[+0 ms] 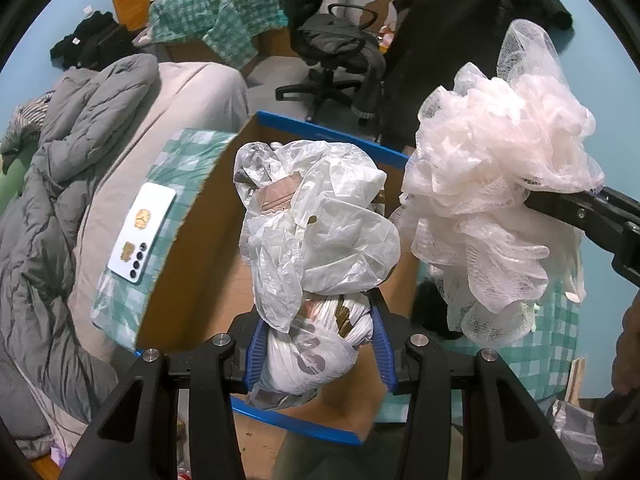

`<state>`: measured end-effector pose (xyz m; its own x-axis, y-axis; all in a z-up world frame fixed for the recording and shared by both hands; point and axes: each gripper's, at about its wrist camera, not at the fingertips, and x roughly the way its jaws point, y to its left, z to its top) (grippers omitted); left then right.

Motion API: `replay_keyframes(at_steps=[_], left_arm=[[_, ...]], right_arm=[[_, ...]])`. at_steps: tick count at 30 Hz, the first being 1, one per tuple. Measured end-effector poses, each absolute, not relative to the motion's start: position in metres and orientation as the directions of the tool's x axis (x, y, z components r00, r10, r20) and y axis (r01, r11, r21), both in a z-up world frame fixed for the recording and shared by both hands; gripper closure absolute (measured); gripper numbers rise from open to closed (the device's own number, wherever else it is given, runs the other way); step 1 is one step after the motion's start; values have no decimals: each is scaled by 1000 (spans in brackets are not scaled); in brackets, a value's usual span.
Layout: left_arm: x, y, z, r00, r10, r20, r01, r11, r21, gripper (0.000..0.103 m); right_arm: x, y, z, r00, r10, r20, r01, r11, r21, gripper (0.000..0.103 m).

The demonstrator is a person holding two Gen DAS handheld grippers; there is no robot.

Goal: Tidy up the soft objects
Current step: 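Lift both held items and carry them over the cardboard box, then open both tools to drop the pouf and plastic bag into the box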

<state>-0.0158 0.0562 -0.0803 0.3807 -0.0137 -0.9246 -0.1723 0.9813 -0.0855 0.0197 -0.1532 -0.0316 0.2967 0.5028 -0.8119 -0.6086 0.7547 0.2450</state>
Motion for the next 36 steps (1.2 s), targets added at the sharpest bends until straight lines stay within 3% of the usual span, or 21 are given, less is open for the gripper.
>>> replay_keyframes(at_steps=[28, 31, 36], left_arm=[[12, 119, -123, 323, -9, -947, -188, 979, -73, 56], [14, 122, -125, 317, -1, -948, -203, 977, -69, 55], [15, 124, -125, 317, 7, -948, -217, 974, -66, 41]], right_arm=[[49, -62, -82, 171, 456, -873, -616, 741, 267, 67], [52, -60, -84, 160, 449, -879, -610, 746, 269, 62], [53, -59, -86, 170, 411, -896, -613, 756, 230, 52]])
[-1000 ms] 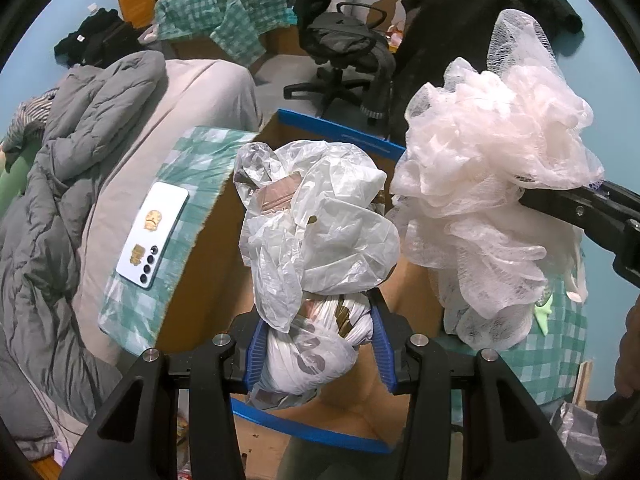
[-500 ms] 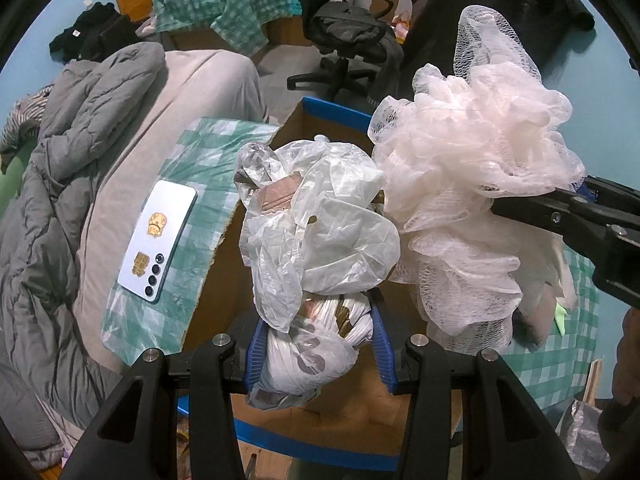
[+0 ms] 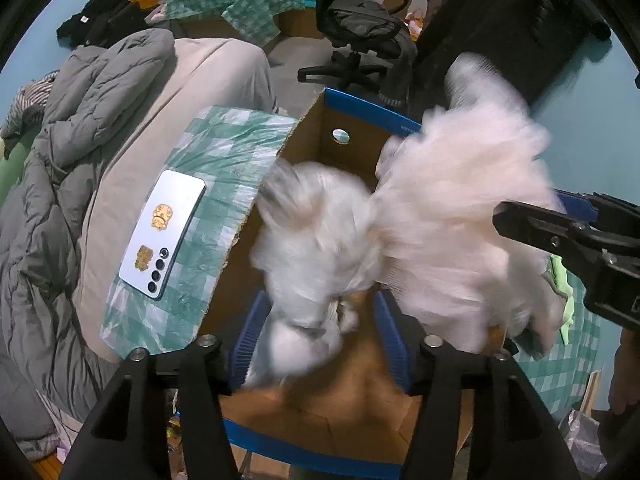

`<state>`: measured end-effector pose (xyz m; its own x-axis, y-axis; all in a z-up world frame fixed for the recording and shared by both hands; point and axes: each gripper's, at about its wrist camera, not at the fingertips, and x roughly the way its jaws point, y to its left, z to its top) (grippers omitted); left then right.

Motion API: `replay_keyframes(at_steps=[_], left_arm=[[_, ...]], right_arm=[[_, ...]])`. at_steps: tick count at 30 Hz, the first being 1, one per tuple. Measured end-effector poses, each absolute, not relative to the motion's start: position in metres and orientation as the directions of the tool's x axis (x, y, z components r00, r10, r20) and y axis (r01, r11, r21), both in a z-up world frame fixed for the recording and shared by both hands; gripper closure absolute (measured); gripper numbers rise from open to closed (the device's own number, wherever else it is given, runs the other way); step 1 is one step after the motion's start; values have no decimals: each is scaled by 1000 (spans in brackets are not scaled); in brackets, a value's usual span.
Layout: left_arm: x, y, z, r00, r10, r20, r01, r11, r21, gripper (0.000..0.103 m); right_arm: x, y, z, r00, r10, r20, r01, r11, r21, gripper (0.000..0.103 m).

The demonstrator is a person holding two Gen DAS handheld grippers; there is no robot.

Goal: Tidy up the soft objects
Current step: 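Open both tools to drop the pouf and plastic bag into the box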

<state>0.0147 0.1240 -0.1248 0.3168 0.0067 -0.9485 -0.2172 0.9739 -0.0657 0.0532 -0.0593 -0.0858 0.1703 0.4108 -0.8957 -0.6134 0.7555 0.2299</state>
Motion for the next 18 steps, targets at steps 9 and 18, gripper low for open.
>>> replay_keyframes(at_steps=[9, 18], left_arm=[[8, 122, -113, 322, 11, -947, -232, 970, -68, 28], [3, 98, -95, 346, 0, -938, -186, 980, -69, 23]], right_arm=[[52, -72, -73, 210, 416, -885, -596, 772, 221, 24], [45, -104, -64, 235, 404, -884, -576, 790, 208, 23]])
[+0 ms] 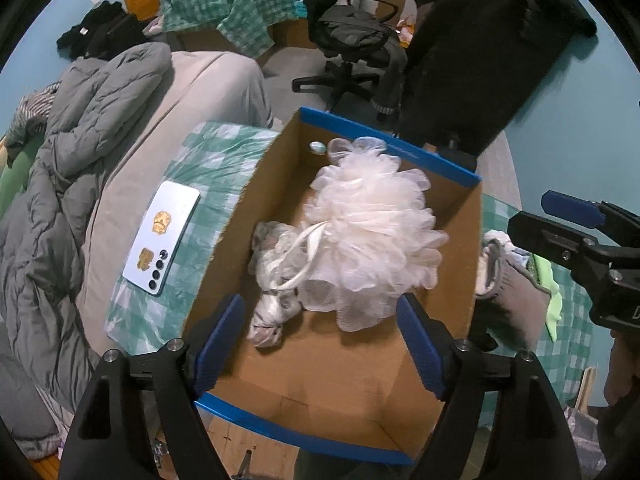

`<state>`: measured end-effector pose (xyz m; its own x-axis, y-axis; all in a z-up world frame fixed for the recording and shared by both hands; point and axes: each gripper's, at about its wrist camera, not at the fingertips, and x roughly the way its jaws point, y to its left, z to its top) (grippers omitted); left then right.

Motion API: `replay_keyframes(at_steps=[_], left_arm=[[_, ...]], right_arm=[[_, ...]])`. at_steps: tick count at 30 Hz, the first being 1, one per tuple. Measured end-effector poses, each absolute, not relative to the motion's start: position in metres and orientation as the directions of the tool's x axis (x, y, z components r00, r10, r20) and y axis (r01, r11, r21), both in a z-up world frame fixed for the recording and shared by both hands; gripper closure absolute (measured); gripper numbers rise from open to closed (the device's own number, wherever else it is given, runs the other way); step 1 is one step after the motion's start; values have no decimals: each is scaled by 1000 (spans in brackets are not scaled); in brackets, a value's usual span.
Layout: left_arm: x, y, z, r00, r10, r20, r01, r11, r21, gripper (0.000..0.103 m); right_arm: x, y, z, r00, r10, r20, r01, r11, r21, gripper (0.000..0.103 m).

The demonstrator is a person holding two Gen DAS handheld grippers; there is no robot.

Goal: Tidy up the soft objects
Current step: 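Open both tools to drop the pouf and plastic bag into the box, then move both tools back over the socks and green cloth on the table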

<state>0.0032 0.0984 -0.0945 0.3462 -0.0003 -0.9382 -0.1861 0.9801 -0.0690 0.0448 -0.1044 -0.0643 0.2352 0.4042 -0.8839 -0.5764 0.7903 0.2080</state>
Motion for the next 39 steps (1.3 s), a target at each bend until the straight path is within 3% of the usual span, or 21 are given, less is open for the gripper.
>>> replay_keyframes(at_steps=[39], left_arm=[[10, -78, -116, 248, -151, -957, 70, 988, -138, 23]], right_arm=[[38, -319, -81, 273, 263, -926, -322, 931, 170, 23]])
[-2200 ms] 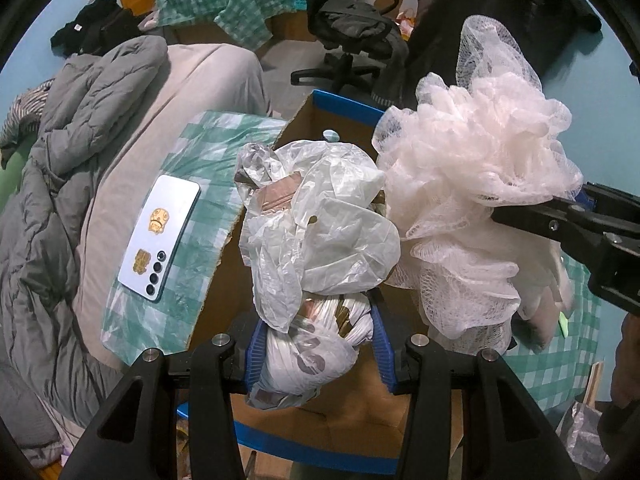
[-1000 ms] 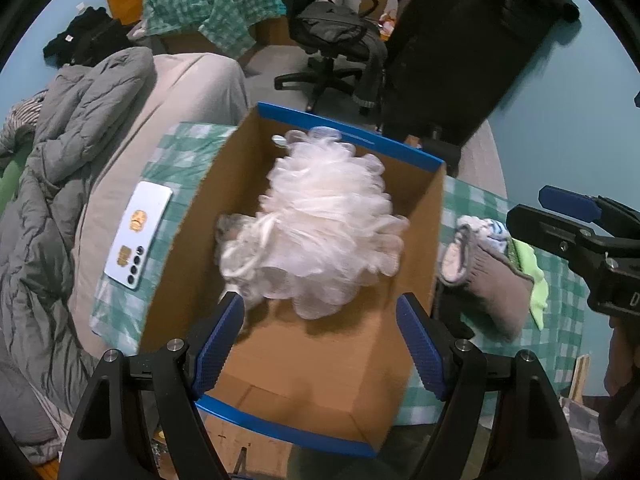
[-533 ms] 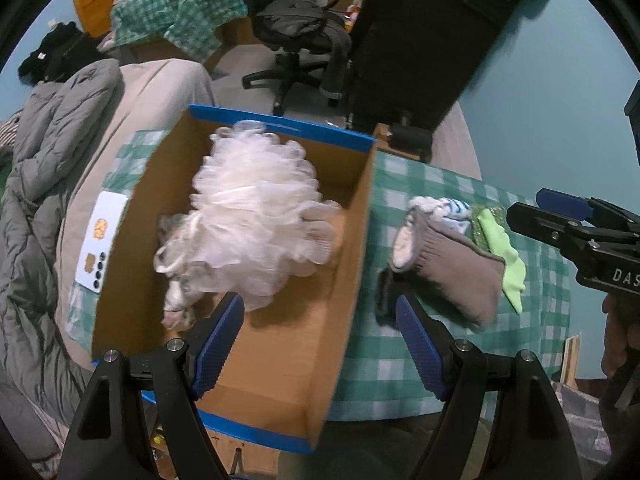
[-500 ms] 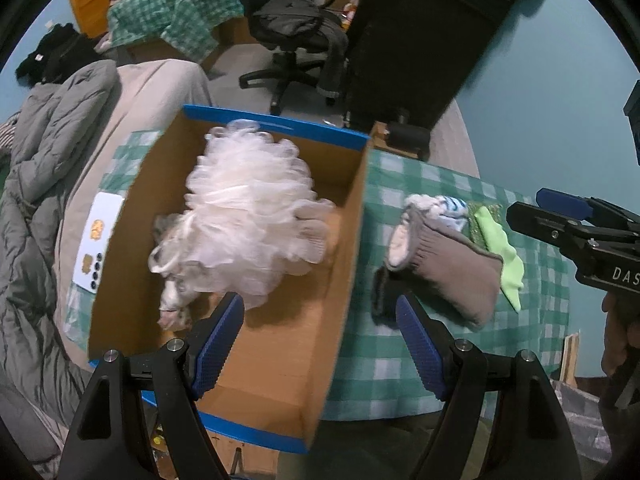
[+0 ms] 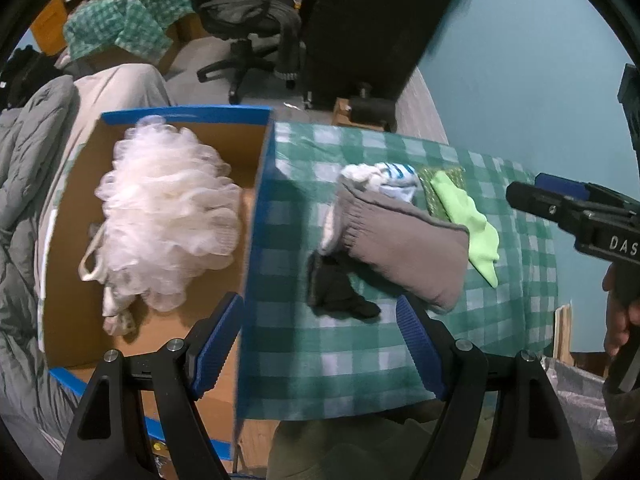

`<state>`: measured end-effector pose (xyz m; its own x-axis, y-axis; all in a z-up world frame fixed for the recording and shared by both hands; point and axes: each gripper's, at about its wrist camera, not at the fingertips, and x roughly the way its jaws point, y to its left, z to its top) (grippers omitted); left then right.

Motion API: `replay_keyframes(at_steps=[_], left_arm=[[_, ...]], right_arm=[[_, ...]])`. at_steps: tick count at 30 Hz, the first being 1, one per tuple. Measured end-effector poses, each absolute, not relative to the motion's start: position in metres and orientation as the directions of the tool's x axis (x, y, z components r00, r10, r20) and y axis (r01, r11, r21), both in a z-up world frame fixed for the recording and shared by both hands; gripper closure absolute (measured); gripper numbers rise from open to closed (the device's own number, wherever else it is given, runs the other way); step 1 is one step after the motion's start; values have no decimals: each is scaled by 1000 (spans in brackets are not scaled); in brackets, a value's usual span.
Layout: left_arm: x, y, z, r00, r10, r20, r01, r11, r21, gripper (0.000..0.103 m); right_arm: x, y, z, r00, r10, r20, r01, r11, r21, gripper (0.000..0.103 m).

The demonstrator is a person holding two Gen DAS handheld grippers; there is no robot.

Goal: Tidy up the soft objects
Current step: 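Move both tools back over the socks and green cloth on the table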

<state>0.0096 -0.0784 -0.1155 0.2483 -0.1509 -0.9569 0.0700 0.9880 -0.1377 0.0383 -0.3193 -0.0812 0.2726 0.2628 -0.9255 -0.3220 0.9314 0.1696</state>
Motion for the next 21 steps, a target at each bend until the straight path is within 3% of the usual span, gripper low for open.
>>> replay_keyframes(at_steps=[10, 21], left_arm=[[18, -103, -147, 165, -190, -968, 52, 982, -184, 23], [28, -116, -181, 120, -159, -980, 23, 987, -157, 23]], right_arm=[[45, -367, -103, 265, 225, -938, -248, 955, 159, 23], [56, -397, -144, 218, 219, -951, -206, 963, 174, 23]])
